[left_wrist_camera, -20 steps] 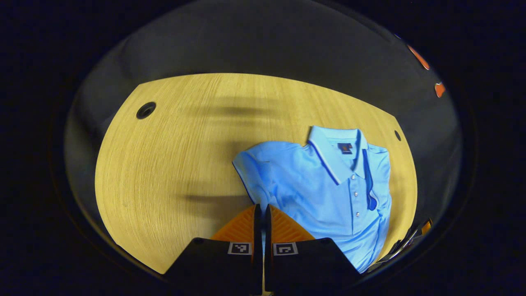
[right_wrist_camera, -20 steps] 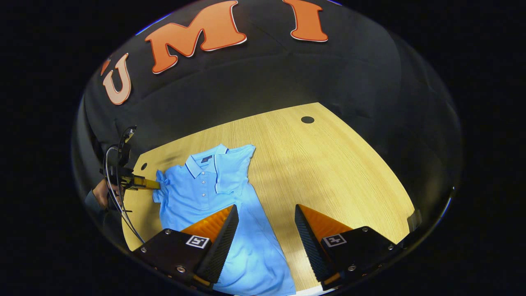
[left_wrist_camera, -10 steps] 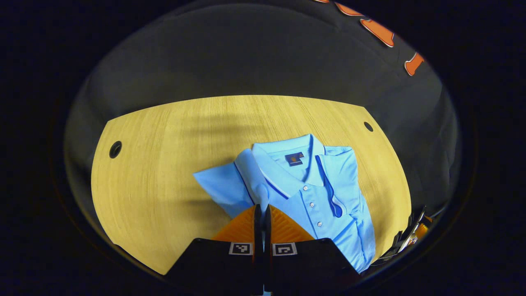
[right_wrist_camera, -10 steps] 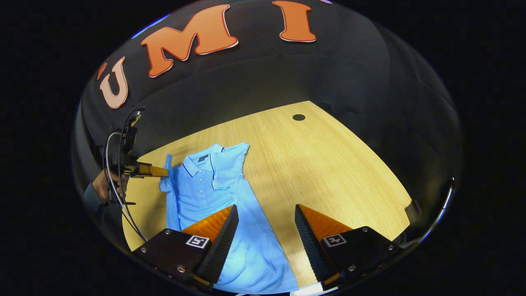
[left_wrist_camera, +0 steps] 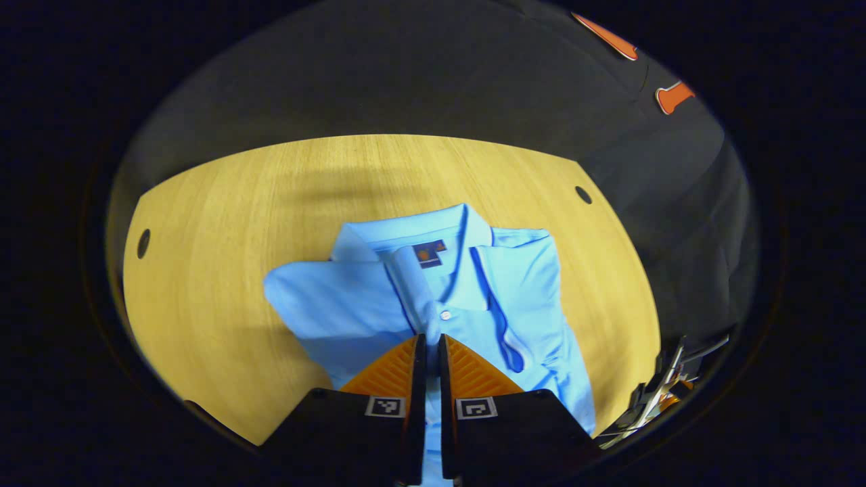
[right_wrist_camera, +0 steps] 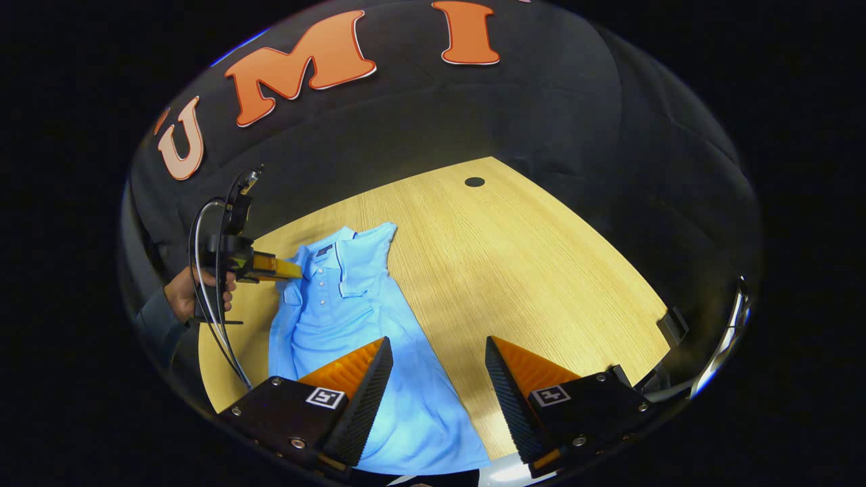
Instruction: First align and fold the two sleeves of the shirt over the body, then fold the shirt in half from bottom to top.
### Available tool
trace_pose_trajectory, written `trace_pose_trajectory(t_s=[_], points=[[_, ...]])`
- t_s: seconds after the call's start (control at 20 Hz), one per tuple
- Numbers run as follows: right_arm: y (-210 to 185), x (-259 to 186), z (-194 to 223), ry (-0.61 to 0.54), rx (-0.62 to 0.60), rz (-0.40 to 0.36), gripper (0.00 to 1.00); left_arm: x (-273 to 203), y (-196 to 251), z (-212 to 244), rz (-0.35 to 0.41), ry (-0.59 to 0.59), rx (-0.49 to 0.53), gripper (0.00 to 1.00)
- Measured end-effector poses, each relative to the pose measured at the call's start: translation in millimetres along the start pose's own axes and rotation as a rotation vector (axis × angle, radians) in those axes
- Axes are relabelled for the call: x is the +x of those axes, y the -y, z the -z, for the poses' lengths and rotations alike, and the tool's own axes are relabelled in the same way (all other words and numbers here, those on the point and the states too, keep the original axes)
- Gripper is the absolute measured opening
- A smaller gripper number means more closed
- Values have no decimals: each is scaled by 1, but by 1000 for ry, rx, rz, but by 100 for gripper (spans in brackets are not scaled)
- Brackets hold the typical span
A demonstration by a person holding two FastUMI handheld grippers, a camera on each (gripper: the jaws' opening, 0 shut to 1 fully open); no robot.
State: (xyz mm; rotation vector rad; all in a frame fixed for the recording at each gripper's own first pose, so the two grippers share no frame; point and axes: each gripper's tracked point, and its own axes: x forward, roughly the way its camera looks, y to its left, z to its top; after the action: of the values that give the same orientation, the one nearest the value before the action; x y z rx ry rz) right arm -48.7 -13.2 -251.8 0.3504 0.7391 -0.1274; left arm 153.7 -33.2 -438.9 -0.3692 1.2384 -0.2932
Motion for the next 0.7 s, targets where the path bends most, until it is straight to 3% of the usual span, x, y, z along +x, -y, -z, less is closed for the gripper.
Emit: trace_pose_trajectory(t_s=[0.1,0.15,0.25,0.45,0.5,0.55,0.7], points=[[2,1,0,-5,-10,-17,85,-13,18,4,64,4,-34,35],[2,2,0,-7,-21,-26,85,-19,23,5,81,20,-42,57],[2,2,0,-11,-49,-45,85,-35,17,12,40,39,-32,100],[2,6,12,-46,-97,-101,86,-76,14,42,-15,69,-16,100],[2,5,18,-62,-117,-116,87,-86,14,53,-27,75,-18,96],[2,5,24,-74,-138,-129,89,-97,14,64,-39,81,-25,100],[2,3,44,-115,-190,-169,98,-124,19,103,-46,87,-64,99]])
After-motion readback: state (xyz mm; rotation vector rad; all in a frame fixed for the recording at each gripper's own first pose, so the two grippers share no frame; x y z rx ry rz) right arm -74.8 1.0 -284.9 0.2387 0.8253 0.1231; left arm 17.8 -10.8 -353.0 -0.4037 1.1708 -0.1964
